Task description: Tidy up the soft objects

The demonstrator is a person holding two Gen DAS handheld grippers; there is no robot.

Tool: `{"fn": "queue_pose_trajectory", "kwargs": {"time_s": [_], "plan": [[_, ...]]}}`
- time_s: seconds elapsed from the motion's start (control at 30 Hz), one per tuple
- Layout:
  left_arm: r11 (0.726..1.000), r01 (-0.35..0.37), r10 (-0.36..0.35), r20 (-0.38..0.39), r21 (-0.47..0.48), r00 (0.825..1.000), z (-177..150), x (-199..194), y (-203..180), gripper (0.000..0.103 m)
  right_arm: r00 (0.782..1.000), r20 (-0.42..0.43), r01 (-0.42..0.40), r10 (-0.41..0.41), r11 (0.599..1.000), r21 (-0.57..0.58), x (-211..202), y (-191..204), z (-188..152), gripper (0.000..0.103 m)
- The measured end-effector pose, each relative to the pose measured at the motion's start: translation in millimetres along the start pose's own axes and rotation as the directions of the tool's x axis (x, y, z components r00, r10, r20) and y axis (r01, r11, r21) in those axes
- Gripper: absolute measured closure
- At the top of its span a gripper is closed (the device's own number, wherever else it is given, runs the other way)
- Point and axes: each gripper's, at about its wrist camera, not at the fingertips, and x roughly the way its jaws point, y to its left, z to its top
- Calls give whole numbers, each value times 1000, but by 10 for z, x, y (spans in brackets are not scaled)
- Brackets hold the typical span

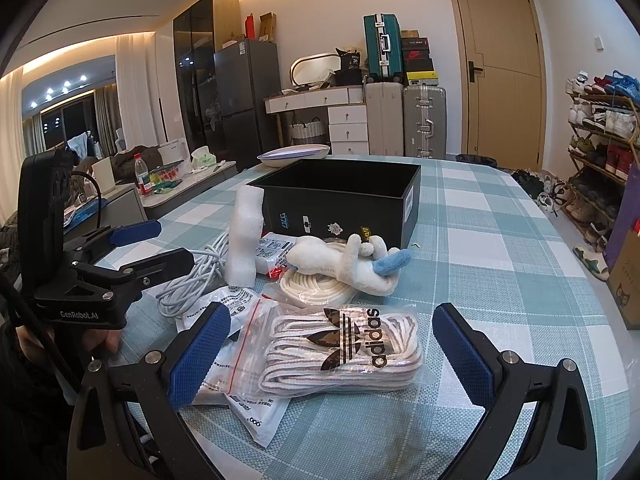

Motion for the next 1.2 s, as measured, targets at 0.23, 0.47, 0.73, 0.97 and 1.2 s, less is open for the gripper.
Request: {"fn": "queue_pose_trajectory", "kwargs": {"time_s": [0.23,0.47,0.73,0.97,1.2], "plan": [[1000,-1,1,0,1,1000,0,2,-3,0,1000,-1,0,0,1000,-1,4,2,1,0],[1000,-2,2,0,0,1000,0,-3,-10,0,1000,-2,1,-1,1000,-1,7,6,3,0],[1000,2,-2,0,-4,1000,1,11,-6,0,1000,-7,5,-5,1000,-6,11,13,-9,0],[1000,2,-2,-4,-2,1000,1,10,-1,0,1000,-15,9,-9,1000,-8,8,11,-10,0],[1000,5,-5,-33,8,999,32,33,3,0,997,-66,48,-49,999,-10,37,-38,42,0]]}}
